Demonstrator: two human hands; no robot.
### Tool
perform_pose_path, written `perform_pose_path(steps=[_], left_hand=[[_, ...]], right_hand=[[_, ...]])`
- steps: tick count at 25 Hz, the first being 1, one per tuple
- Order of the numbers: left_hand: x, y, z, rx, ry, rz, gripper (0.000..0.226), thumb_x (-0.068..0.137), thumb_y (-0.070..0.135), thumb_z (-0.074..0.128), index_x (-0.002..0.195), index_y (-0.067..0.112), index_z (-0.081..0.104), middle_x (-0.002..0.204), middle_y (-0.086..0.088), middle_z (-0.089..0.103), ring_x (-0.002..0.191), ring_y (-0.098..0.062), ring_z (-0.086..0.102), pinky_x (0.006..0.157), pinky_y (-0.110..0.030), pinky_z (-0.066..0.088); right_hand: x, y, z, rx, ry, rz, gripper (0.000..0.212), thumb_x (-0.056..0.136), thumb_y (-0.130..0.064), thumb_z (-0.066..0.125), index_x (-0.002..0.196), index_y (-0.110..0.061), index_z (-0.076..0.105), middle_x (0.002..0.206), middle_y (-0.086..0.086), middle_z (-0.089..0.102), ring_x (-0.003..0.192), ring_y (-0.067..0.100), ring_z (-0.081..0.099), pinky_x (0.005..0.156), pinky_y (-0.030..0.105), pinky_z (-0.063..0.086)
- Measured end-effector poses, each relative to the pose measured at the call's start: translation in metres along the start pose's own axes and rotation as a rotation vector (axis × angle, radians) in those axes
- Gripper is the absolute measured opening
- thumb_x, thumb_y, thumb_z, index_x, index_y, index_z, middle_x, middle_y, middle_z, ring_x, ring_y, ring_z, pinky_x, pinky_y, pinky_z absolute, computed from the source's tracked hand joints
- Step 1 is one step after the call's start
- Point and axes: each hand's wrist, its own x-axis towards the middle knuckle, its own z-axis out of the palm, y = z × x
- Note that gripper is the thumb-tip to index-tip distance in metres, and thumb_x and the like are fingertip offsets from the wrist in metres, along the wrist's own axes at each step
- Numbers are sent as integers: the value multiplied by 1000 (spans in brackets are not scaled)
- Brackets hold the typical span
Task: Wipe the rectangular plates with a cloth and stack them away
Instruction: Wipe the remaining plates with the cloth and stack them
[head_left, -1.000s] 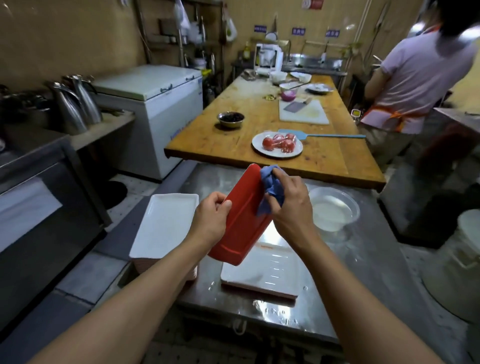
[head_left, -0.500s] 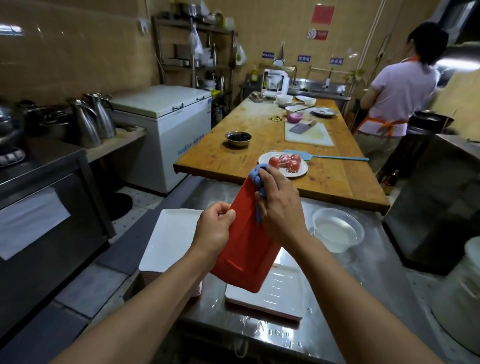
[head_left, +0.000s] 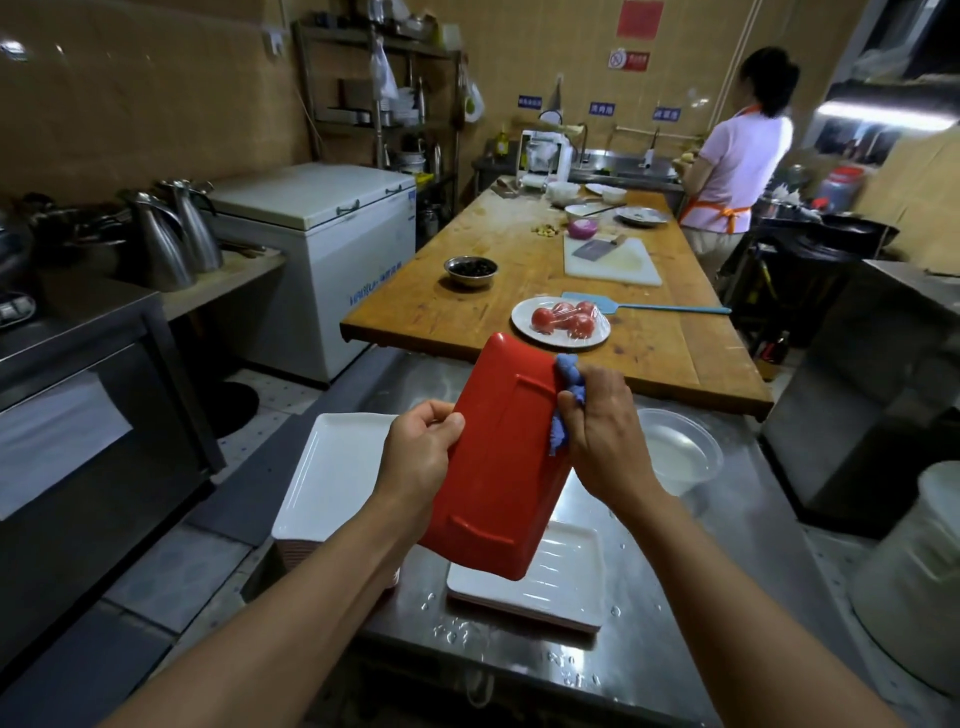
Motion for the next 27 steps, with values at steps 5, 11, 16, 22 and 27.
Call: perform_pose_path(steps=[5, 11, 16, 22, 27], left_hand=[[3, -2, 10, -129, 17, -48, 17, 95, 9, 49, 83, 12, 61, 68, -3, 66, 61, -16, 63, 61, -32, 55], [3, -8, 33, -265, 55, -117, 19, 96, 8, 47, 81, 11, 58, 73, -9, 63, 66, -21, 60, 69, -37, 53], [-1, -11, 54, -300, 30, -149, 18, 95, 8, 47, 82, 11, 58, 75, -10, 63, 68, -22, 60, 67, -36, 53], [2, -2, 68, -325, 73, -133, 18, 95, 11, 48, 81, 14, 59, 75, -7, 64, 66, -20, 61, 64, -33, 54], [12, 2, 63, -323, 166, -137, 17, 95, 18, 50, 81, 20, 61, 84, -5, 68, 79, -25, 66, 72, -38, 55]], right_hand=[[6, -11, 3, 161, 76, 143, 27, 95, -15, 48, 120, -6, 49, 108, 15, 43, 105, 29, 45, 90, 37, 38], [-8, -9, 4, 172, 119, 303, 42, 94, -24, 49, 132, -10, 37, 111, 20, 41, 98, 33, 47, 82, 37, 41], [-15, 3, -8, 132, 178, 368, 44, 94, -28, 50, 133, -13, 34, 108, 14, 39, 94, 31, 48, 78, 34, 40], [-27, 5, -6, 131, 181, 453, 42, 95, -33, 47, 131, -14, 35, 103, 9, 42, 87, 19, 43, 74, 30, 34], [-54, 0, 4, 113, 121, 443, 40, 94, -35, 49, 127, -17, 35, 105, 11, 45, 91, 25, 51, 76, 39, 46]])
